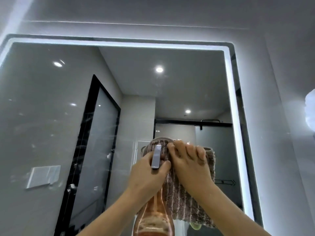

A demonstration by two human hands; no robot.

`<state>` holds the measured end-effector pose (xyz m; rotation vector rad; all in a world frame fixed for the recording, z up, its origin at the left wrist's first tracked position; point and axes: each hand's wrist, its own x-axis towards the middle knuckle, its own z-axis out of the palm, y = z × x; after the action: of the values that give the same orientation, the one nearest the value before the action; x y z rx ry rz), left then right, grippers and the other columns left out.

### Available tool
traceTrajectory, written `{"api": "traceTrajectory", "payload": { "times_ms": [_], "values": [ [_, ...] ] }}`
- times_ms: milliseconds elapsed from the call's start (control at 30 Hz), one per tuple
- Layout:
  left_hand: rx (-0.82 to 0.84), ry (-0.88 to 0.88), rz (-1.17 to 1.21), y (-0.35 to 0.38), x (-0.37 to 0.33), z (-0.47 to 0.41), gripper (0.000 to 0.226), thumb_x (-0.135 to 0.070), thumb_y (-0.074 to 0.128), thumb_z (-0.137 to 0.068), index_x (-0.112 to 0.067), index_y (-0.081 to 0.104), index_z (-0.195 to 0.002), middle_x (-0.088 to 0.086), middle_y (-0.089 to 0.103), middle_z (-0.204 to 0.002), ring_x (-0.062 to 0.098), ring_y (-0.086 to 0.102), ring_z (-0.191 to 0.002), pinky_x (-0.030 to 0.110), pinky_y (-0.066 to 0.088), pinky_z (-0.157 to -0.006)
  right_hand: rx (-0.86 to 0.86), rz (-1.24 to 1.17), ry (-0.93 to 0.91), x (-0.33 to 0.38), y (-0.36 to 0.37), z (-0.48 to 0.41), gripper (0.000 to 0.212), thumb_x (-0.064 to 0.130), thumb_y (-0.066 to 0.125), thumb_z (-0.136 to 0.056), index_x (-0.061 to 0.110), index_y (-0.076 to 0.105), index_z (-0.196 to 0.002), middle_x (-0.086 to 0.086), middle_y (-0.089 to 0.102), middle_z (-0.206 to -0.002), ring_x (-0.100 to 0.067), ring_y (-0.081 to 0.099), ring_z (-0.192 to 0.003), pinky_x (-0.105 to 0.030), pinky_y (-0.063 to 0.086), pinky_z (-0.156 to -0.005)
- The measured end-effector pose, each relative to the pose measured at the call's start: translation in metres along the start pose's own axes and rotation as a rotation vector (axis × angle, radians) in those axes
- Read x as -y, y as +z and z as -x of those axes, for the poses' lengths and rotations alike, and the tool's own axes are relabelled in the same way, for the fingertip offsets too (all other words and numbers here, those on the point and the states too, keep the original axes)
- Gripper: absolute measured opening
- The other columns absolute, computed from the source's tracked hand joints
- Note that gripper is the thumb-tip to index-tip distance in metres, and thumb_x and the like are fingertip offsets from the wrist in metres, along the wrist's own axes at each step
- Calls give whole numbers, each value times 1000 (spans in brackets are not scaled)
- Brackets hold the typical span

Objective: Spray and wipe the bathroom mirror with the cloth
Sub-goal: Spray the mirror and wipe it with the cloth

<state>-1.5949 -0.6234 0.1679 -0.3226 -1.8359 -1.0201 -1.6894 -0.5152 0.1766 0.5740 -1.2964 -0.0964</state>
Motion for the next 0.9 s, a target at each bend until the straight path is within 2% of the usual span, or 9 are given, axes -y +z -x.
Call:
{"api": "traceTrajectory", "payload": {
  "times_ms": [100,200,333,433,500,600,733,800,900],
  "values": [
    [-33,-24,-2,1,1,2,15,-23,57,-85,-19,55,-70,-4,59,-67,7,52,-60,5,39,-51,43,90,-3,7,-7,15,39,17,63,-67,10,65,-105,-2,64,-89,-20,38,-85,-30,29,-73],
    [-47,-37,-14,2,1,4,19,-24,57,-85,-21,53,-67,-7,58,-64,6,52,-59,6,37,-49,136,12,95,11,-6,28,61,22,81,-55,7,64,-111,-7,66,-95,-22,41,-91,-32,29,-75],
    [-35,-39,19,2,0,5,14,-23,56,-86,-18,59,-73,-6,58,-63,7,51,-57,5,37,-47,290,-95,245,19,-7,41,82,32,83,-55,10,48,-126,-11,53,-122,-26,41,-112,-35,29,-88],
    [-16,-22,49,1,2,8,15,-22,56,-87,-9,63,-84,-1,59,-63,12,52,-57,9,38,-46,421,-146,288,23,-10,47,76,44,58,-81,15,27,-145,-9,29,-151,-37,9,-140,-48,12,-112],
    [-4,-2,43,-1,4,13,14,-21,56,-87,-8,62,-86,0,58,-62,8,52,-52,10,37,-45,434,-157,333,26,-10,46,65,48,30,-92,21,12,-148,-3,10,-156,-33,-10,-142,-48,-1,-114],
    [-23,-15,63,-8,12,27,10,-21,58,-86,-12,62,-84,-4,56,-57,1,50,-46,10,37,-43,402,-203,439,33,-12,42,70,62,21,-89,20,16,-145,-5,19,-151,-31,7,-140,-42,-1,-112],
    [-114,-124,174,-26,30,46,11,-31,58,-86,-23,65,-85,7,67,-69,26,65,-67,39,56,-66,410,-193,445,40,-9,41,77,72,6,-83,26,3,-145,0,1,-153,-27,-11,-141,-45,-12,-110],
    [-138,-160,148,-35,37,50,14,-32,57,-87,-30,66,-76,10,72,-79,30,68,-78,49,55,-77,414,-196,448,42,-7,38,77,73,5,-82,28,-1,-144,3,-7,-152,-22,-19,-140,-43,-16,-110],
    [-199,-221,152,-48,45,48,32,-29,53,-88,-44,61,-61,8,69,-68,30,62,-64,47,52,-65,440,-210,409,44,-7,32,76,72,9,-79,32,-7,-142,7,-15,-151,-19,-26,-137,-42,-20,-109]
  ]
}}
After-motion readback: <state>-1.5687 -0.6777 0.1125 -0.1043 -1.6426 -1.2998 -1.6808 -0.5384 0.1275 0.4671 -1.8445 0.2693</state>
